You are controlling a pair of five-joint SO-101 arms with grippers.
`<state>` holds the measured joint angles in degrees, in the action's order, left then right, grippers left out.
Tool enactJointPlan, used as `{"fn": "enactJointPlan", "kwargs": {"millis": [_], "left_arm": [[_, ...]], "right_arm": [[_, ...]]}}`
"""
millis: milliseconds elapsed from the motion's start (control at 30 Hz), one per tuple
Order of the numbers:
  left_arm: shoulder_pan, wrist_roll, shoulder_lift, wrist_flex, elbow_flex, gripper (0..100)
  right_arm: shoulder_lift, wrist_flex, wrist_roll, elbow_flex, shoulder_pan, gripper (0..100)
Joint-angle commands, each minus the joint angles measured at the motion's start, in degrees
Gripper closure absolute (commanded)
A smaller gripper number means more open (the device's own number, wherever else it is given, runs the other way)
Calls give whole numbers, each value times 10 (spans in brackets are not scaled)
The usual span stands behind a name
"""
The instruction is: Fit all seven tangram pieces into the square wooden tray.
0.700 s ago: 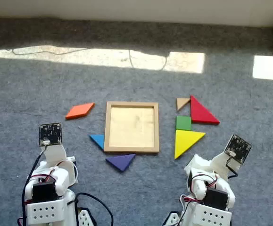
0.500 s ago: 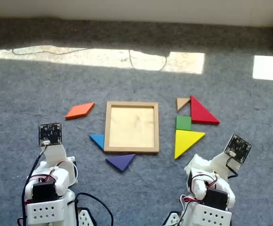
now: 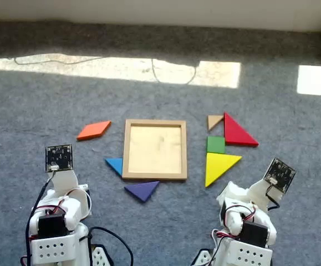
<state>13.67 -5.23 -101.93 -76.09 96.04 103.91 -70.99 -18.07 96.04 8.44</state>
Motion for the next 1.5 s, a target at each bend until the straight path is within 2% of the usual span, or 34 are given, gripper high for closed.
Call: {"fn": "enactJointPlan", "kwargs": {"millis": [0,1333,1467], "left_arm": [[6,3,-22,-4,12,994],[6,3,-22,-4,12,994],[6,3,-22,-4,12,994]], "right_arm": [[7,-3,6,65,-2,988],[7,6,8,63,-8,988],[7,40,52,52,-15,988]]}}
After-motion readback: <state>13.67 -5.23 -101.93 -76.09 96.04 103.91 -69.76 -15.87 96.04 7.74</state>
